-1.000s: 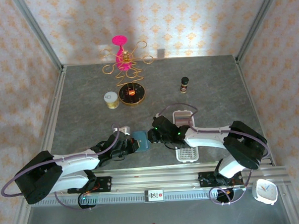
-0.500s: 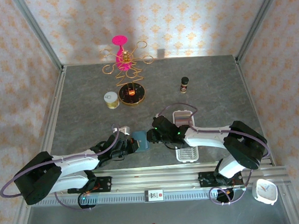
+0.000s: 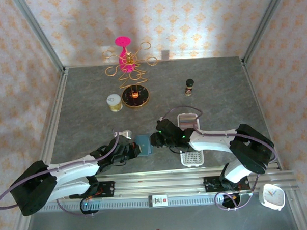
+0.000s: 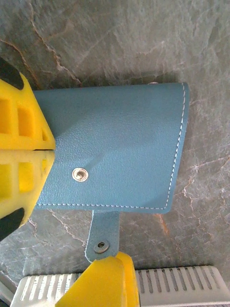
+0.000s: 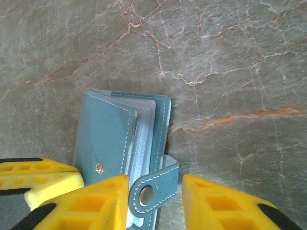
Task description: Put the credit cards into the card holder
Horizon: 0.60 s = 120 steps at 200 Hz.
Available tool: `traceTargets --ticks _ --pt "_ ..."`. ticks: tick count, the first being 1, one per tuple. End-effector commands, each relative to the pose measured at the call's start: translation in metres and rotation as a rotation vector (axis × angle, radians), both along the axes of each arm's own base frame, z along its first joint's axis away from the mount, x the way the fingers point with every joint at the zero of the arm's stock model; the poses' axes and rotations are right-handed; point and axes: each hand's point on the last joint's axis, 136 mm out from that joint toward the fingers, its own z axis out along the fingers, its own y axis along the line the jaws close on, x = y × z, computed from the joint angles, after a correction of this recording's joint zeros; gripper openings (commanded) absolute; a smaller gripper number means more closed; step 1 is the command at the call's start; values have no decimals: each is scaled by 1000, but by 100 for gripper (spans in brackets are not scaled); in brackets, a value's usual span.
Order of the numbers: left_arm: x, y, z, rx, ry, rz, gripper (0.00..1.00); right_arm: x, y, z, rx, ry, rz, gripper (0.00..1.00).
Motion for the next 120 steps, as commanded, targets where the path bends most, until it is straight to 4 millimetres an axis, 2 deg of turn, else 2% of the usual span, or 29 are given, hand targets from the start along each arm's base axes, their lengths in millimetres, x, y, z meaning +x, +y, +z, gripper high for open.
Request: traceTargets --ticks 1,18,32,52,65,93,120 --pt "3 2 8 6 -6 27 0 2 13 19 48 -26 30 40" --pt "3 4 9 7 -7 35 0 1 15 20 60 -22 40 43" --pt "1 7 7 13 0 43 0 1 15 20 61 -24 40 54" --pt "-1 11 2 13 7 55 0 1 15 20 59 -21 39 55" --pt "-3 12 -2 15 16 56 0 2 14 18 45 -22 36 54" --pt "-5 11 -6 15 29 48 0 4 13 13 21 -21 28 43" --pt "-6 12 -9 23 31 46 0 3 14 11 18 -17 33 41"
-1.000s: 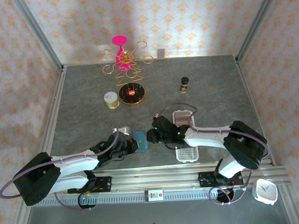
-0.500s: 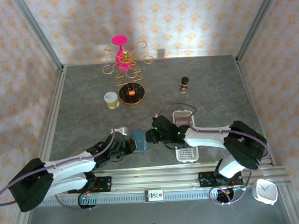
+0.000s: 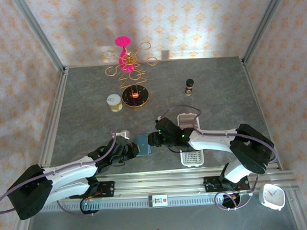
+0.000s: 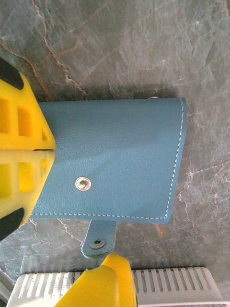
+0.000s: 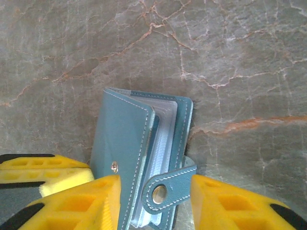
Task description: Put the credit cards into the card holder
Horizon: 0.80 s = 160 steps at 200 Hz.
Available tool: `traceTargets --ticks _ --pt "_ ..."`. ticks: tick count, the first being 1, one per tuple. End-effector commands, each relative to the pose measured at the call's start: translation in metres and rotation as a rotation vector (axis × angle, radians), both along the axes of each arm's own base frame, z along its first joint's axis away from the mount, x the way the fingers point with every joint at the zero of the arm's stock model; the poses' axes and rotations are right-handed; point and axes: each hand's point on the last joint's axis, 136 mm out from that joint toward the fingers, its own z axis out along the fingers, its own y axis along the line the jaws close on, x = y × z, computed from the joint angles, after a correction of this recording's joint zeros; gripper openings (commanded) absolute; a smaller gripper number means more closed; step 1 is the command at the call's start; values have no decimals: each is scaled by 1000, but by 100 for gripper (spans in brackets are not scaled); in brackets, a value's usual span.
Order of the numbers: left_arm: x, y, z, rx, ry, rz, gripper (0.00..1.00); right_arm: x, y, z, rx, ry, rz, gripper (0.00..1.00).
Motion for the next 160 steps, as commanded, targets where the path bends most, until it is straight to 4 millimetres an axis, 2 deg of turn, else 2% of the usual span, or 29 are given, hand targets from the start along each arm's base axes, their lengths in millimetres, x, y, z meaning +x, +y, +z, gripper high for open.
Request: traceTargets --ticks 1,17,39,82,115,160 --pt "-4 6 -11 25 21 17 0 4 5 3 -13 -18 0 41" --pt "-4 6 -13 27 26 14 0 2 8 2 -17 -16 16 45" --pt "-5 7 -16 32 32 14 0 1 7 -2 -49 -17 16 44" --pt "-6 8 -18 38 35 16 0 3 4 -5 -69 -21 2 21" --pt "-6 8 -18 35 33 17 0 3 2 -7 -83 -17 -1 23" --pt "-6 8 -18 33 33 18 0 5 1 -3 -74 -25 -12 12"
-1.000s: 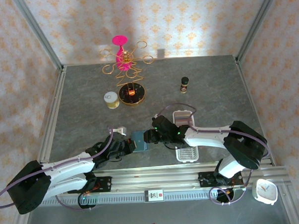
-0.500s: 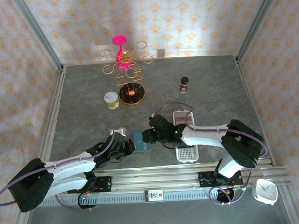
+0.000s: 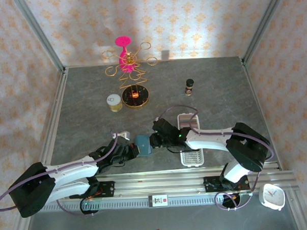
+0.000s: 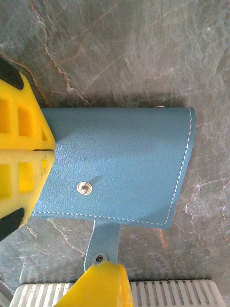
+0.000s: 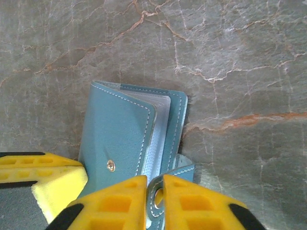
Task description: Put the credit cards into the card holder
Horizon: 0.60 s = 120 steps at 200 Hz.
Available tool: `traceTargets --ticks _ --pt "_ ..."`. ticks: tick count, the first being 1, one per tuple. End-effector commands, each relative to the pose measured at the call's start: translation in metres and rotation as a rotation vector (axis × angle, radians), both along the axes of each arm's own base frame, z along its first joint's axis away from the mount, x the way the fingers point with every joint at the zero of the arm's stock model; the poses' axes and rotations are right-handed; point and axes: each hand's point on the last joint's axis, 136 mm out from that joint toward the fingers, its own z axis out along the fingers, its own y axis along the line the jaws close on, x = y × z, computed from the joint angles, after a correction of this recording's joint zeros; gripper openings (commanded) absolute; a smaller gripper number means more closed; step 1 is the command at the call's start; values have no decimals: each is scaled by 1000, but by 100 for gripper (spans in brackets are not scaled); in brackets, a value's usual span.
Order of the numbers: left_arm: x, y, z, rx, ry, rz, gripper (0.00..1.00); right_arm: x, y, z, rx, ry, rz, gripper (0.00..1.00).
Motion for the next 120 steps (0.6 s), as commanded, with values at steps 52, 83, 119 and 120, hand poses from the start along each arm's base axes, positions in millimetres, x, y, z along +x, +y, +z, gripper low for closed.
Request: traceTargets --ticks 52,83,119,120 --pt "-5 6 -10 16 22 17 0 7 5 13 22 -28 -23 3" --pt "-4 5 -9 9 19 17 0 2 15 15 67 -13 -1 0" --pt "-3 2 -7 -4 19 9 0 -2 28 6 53 4 22 0" --pt "-3 2 -7 -4 19 10 0 -2 28 5 51 5 23 0"
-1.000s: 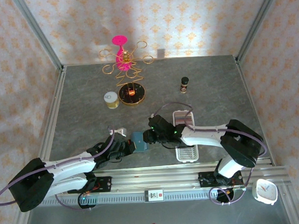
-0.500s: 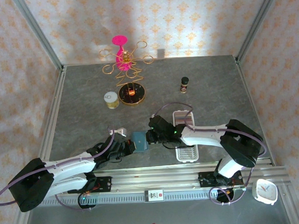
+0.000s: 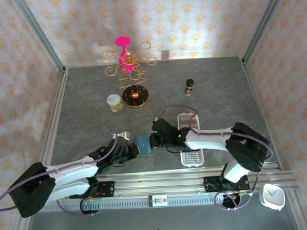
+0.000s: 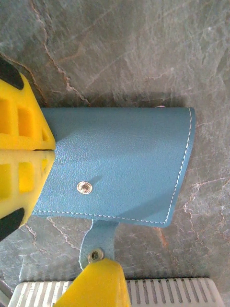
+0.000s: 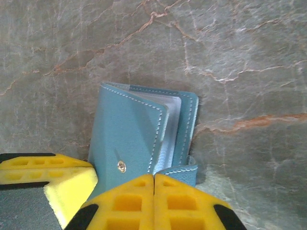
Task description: Put the credit cards into the card holder
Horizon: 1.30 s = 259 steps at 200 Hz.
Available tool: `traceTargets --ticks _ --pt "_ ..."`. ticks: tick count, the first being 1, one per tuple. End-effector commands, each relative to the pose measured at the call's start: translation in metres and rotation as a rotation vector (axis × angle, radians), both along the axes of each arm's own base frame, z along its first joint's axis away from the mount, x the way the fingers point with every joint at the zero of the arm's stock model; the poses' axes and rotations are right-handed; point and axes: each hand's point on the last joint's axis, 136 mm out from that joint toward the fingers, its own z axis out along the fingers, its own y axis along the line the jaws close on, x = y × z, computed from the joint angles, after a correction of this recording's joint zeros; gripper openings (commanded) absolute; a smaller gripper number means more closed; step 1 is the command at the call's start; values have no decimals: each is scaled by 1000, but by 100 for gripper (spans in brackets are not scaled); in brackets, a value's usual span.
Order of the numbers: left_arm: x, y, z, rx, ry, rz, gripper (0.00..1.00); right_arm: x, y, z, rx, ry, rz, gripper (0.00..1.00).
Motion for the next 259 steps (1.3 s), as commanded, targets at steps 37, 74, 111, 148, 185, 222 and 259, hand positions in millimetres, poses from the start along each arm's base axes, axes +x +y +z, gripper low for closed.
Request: traceTargets --ticks 37,74,111,148,185,222,259 --pt "-3 1 -7 0 19 2 0 -1 28 -6 25 17 27 0" --pt "-3 0 -7 -6 15 1 0 -2 28 -18 -12 35 36 2" --pt "-5 1 -8 -15 17 4 0 -6 34 -20 -1 49 55 3" --pt "-6 3 -10 -14 19 7 0 -9 36 -23 -13 50 67 2" --pt "-7 3 -11 -15 19 8 0 -10 35 -28 -31 61 66 4" --pt "-7 5 -11 -17 17 14 0 -15 38 -32 -39 72 82 6" --pt "-7 8 -10 -19 10 29 0 -19 34 -43 -108 80 90 10"
